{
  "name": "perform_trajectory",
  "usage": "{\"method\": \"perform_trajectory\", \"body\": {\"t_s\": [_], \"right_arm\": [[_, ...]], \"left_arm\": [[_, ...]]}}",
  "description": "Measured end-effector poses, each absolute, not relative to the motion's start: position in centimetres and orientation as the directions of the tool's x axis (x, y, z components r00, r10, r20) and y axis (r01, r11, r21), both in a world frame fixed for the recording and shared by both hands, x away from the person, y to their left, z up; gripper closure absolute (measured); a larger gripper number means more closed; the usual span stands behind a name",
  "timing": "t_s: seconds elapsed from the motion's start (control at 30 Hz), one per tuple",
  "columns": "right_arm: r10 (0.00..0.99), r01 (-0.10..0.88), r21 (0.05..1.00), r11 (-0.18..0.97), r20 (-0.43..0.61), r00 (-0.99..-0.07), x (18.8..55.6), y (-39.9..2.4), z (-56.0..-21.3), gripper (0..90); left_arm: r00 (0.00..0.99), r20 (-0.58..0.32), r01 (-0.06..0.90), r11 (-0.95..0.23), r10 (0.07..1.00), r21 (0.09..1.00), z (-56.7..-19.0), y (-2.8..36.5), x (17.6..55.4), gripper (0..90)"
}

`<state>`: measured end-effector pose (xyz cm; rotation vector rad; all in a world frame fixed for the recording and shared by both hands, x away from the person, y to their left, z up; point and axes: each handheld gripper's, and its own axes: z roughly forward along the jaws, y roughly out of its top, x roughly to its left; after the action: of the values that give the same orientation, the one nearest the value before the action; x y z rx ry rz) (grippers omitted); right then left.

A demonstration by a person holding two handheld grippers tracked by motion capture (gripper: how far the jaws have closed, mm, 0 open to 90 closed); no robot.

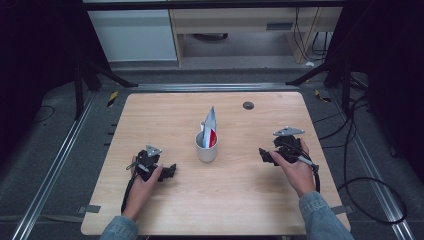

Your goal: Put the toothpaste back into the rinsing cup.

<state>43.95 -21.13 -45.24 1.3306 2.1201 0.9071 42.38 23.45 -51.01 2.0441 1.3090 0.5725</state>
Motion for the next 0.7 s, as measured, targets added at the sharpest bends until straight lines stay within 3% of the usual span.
{"method": "perform_trajectory", "body": {"t_s": [0.23, 0.7], "right_arm": [[0.930, 0.653, 0.712, 0.260, -0.002, -0.368, 44.0, -23.1, -47.4, 7.4], [0.955, 0.680, 0.710, 0.184, 0.036, -0.295, 44.2, -24.3, -49.7, 7.5]], "left_arm": [[0.411, 0.022, 0.635, -0.303, 0.912, 0.711, -51.0, 23.5, 42.4, 0.0], [0.410, 0.022, 0.635, -0.302, 0.912, 0.711, -51.0, 23.4, 42.4, 0.0]]}}
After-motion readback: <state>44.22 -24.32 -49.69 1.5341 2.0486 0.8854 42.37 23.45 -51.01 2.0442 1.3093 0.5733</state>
